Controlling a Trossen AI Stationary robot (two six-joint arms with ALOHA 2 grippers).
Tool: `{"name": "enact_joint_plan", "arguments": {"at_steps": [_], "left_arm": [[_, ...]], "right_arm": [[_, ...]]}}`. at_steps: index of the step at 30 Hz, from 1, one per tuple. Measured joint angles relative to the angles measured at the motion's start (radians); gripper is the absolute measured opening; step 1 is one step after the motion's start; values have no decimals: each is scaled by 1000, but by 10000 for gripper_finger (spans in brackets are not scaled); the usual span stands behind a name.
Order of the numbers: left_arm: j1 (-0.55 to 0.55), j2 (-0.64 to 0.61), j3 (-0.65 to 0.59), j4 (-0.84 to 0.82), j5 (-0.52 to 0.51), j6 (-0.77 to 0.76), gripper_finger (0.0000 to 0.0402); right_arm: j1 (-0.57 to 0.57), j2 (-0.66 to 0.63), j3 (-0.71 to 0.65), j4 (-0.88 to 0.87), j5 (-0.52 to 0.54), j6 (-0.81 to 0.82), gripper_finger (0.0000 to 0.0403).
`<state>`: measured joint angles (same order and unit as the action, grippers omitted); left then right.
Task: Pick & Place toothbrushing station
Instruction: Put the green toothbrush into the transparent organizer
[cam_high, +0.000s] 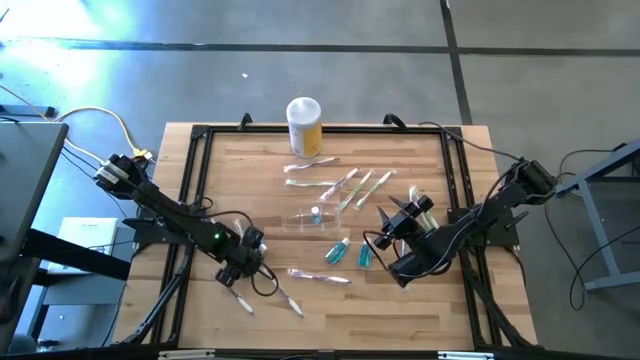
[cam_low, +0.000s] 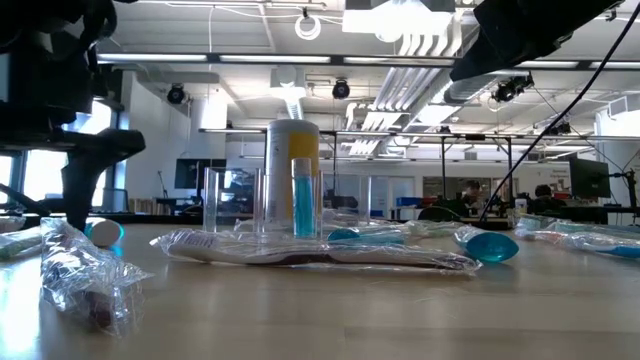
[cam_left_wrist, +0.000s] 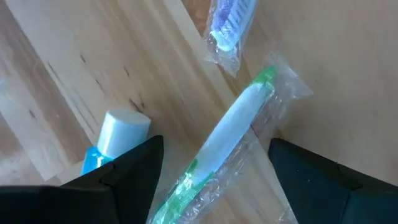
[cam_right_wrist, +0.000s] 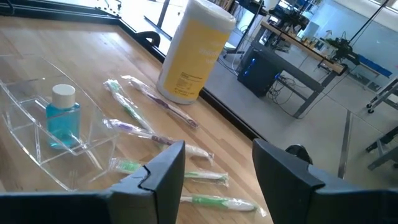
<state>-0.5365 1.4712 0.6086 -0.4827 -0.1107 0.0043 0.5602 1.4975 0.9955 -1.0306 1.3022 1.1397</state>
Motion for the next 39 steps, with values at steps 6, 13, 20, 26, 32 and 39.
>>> {"name": "enact_joint_plan", "arguments": {"at_steps": [6,13,20,26,32,39], "left_arm": [[0,0,-1,8,23,-2,226],[-2,0,-3,18,41,-10,80],[-1,1,11,11,52,-7,32],[-2,-1,134,-102,-21,22,34],[-40,-10,340,-377,-128,63,35],[-94,-12,579,-596,-259,21,36]], "right_arm": [[0,0,0,1,2,-3,180],[0,0,0,3,1,-3,180],[0,0,0,3,-20,-9,180],[0,0,0,3,-24,-10,180],[0,0,0,6,-28,-10,180],[0,0,0,12,-29,-10,180]]}}
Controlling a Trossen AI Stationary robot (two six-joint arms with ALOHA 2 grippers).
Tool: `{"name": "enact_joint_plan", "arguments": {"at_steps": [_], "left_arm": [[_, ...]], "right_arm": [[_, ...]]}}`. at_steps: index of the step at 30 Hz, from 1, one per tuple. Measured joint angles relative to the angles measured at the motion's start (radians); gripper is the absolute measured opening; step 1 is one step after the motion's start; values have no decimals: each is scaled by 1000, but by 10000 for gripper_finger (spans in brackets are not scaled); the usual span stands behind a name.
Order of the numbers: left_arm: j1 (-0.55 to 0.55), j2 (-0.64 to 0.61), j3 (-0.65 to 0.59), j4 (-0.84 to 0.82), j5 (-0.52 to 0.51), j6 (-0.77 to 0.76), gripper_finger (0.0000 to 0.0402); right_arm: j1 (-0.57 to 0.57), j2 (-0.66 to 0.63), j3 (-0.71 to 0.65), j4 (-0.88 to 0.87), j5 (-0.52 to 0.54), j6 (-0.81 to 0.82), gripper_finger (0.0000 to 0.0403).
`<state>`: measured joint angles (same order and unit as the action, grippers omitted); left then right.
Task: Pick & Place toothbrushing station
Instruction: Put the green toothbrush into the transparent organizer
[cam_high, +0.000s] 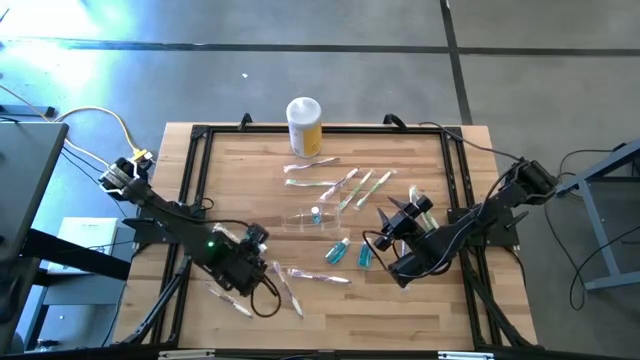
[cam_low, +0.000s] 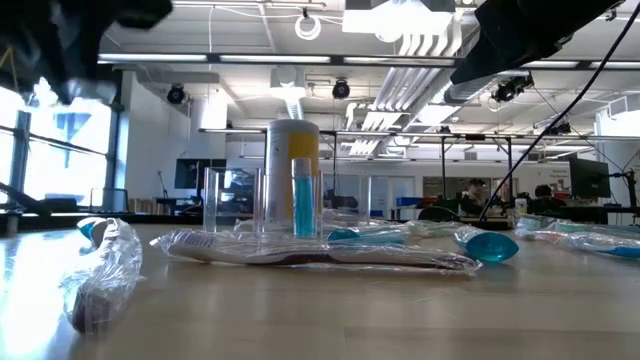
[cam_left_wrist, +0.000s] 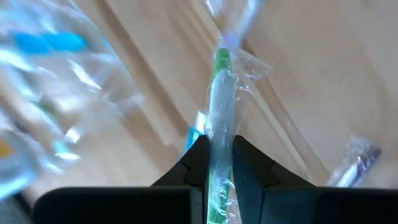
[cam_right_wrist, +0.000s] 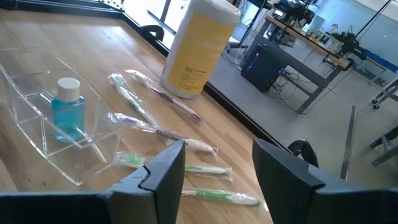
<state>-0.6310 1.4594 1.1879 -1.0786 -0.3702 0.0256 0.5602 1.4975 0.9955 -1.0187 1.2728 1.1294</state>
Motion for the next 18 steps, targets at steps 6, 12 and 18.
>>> {"name": "enact_joint_plan", "arguments": {"at_steps": [6,12,18], "left_arm": [[-4,-89,36,98,-11,139,36],[52,-268,-49,236,-70,242,37],[215,-512,-343,836,39,422,37]], "right_arm": [[0,0,0,11,0,0,180],[1,0,0,11,-20,0,180],[1,0,-9,21,-15,-1,180]]}}
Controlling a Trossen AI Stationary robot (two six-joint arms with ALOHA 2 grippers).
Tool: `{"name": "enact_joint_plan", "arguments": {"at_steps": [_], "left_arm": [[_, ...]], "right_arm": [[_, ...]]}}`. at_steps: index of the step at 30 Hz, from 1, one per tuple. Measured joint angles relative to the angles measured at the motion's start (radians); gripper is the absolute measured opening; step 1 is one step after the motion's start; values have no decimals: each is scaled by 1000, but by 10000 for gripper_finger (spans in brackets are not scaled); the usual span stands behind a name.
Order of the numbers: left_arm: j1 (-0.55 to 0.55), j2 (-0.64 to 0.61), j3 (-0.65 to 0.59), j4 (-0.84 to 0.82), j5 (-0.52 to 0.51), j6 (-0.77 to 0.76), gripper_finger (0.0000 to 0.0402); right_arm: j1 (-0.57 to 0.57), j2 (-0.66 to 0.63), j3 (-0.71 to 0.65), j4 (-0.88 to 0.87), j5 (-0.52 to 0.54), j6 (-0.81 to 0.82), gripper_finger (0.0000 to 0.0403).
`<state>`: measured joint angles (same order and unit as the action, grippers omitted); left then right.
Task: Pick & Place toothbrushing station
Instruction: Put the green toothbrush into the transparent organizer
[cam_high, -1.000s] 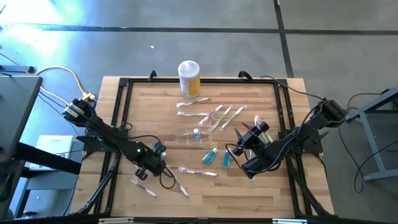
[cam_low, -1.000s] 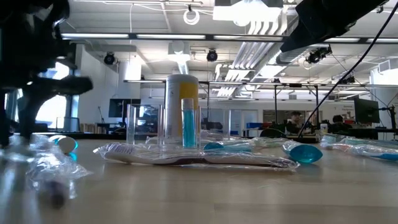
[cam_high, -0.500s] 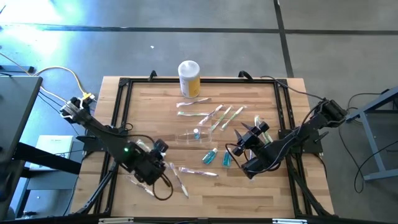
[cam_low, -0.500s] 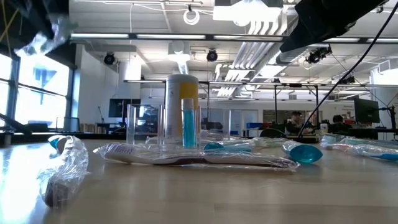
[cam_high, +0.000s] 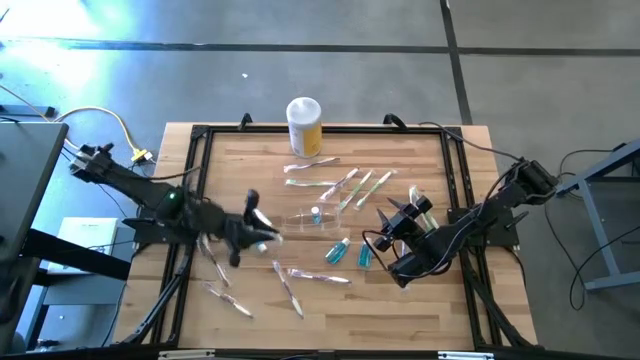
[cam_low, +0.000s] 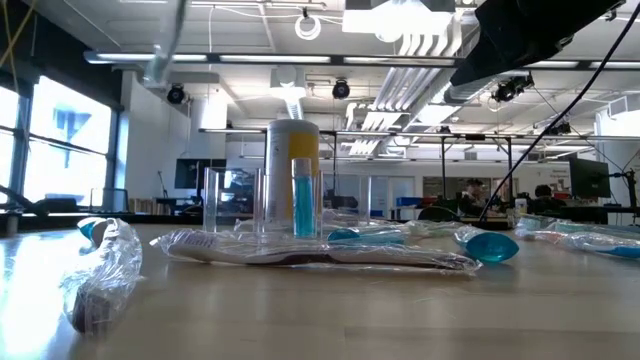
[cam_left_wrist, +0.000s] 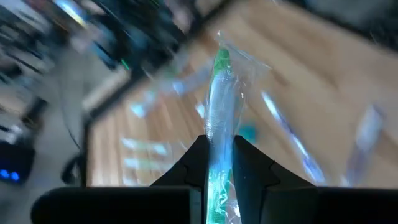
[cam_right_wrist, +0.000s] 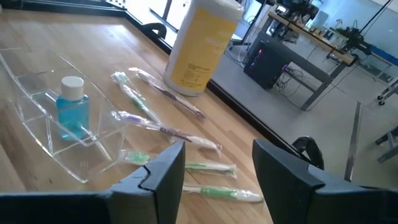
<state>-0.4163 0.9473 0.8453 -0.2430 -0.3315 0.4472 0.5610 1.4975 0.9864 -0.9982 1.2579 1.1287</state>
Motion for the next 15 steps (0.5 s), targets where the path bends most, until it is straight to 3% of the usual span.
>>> {"name": "enact_joint_plan", "arguments": {"at_steps": [4,9,13,15], "left_arm": [[134,-79,-274,554,91,-34,37],[251,-33,-552,1197,166,-207,37],[308,43,-673,1525,165,-285,37],[332,88,-690,1594,166,-332,37]], "right_arm": [[0,0,-43,35,35,0,180],[-1,0,-101,114,98,-1,180],[-1,0,-114,129,104,-1,180],[-1,0,-114,131,104,-1,180]]}}
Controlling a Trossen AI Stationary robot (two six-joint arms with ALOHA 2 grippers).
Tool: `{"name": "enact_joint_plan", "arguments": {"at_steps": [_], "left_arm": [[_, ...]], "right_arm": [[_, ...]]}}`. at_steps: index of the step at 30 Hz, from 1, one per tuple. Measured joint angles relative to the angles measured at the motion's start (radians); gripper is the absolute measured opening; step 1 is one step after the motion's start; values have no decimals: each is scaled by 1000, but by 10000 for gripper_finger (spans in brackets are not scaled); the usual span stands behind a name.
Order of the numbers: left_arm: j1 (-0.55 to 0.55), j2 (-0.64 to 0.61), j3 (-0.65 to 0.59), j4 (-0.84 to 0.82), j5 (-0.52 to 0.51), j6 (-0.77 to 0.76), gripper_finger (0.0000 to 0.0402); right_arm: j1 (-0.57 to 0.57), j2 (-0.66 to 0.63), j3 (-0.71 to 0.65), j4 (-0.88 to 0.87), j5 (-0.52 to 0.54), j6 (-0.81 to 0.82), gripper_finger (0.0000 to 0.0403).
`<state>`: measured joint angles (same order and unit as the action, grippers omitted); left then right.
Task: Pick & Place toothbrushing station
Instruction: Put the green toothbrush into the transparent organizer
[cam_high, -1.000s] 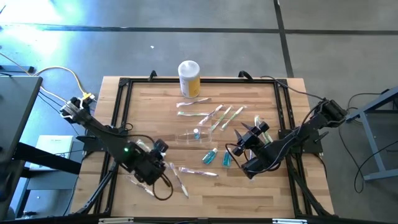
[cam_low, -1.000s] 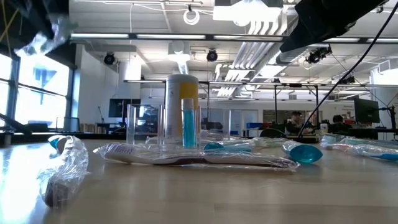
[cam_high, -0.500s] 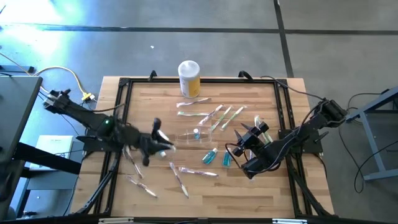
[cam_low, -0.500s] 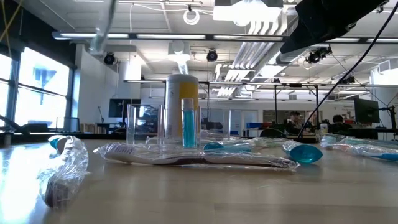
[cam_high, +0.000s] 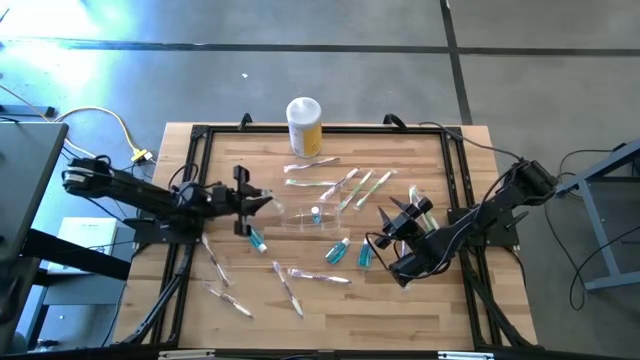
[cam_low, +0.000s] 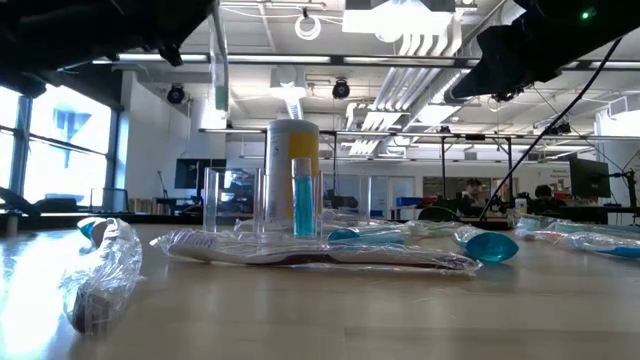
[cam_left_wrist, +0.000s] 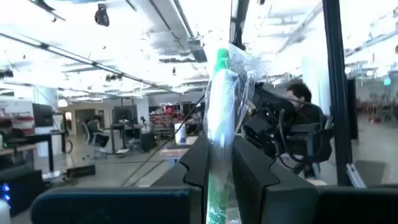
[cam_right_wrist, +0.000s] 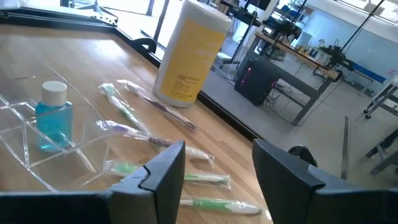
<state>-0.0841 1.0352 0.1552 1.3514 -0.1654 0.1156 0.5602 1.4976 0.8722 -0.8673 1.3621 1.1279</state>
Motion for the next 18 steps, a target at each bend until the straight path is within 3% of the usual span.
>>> {"name": "enact_joint_plan", "arguments": {"at_steps": [9,14,18], "left_arm": [[25,223,77,60,-1,-74,37],[25,227,126,45,-2,2,37],[12,177,190,-132,-17,104,37]], "right_arm": [[0,0,0,10,-3,0,180],[0,0,0,10,-27,-14,180],[0,0,0,11,-48,-32,180]]}}
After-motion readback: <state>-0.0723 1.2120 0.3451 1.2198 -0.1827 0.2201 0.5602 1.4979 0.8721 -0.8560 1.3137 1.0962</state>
